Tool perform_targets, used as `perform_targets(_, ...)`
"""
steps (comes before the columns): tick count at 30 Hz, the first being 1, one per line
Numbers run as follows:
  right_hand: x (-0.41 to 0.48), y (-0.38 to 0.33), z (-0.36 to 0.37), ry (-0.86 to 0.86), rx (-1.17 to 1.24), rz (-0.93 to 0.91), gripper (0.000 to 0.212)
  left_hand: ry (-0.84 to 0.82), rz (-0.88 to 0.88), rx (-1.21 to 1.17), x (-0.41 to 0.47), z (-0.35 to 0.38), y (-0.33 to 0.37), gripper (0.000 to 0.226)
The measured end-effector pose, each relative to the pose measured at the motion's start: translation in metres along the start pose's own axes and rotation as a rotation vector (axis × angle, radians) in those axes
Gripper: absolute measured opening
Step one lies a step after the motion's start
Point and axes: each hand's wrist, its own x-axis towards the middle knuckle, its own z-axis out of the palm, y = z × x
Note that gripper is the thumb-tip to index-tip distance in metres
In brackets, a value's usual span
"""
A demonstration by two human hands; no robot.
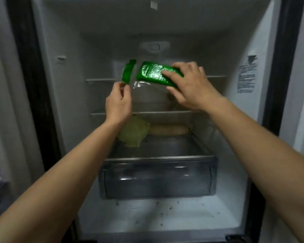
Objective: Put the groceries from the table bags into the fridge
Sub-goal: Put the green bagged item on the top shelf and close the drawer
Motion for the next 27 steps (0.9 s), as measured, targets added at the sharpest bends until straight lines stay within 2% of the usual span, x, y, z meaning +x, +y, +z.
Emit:
perform_targets(3,0.045,0.018,0.005,-0.211,0.146,0.072,0.053,-0.119,0.055,0.279,0.021,0.018,-0.037,0.031)
perform_targets(6,0.084,0.030,0.020,-0.295,0.329,0.132,0.047,-0.189,0.101,0.504,0.037,0.033,-0.064,0.037)
perform_targets(9,0.116,0.041,0.038,-0.408,0.399,0.239,0.043,-0.202,0.113,0.659,0.045,0.045,-0.074,0.045)
perform_targets(12,0.140,0.043,0.057,-0.501,0.407,0.292,0.044,-0.210,0.094,0.742,0.049,0.050,-0.081,0.044)
perform_targets(18,0.166,0.035,0.091,-0.541,0.369,0.304,0.045,-0.179,0.133,0.785,0.048,0.052,-0.087,0.043)
perform_targets(22,0.169,0.037,0.095,-0.639,0.302,0.287,0.047,-0.140,0.137,0.801,0.048,0.056,-0.088,0.048)
perform_targets(25,0.161,0.034,0.087,-0.567,0.339,0.324,0.046,-0.128,0.129,0.811,0.046,0.056,-0.088,0.050)
perform_targets(27,0.153,0.030,0.080,-0.366,0.409,0.404,0.042,-0.116,0.140,0.807,0.044,0.054,-0.087,0.050)
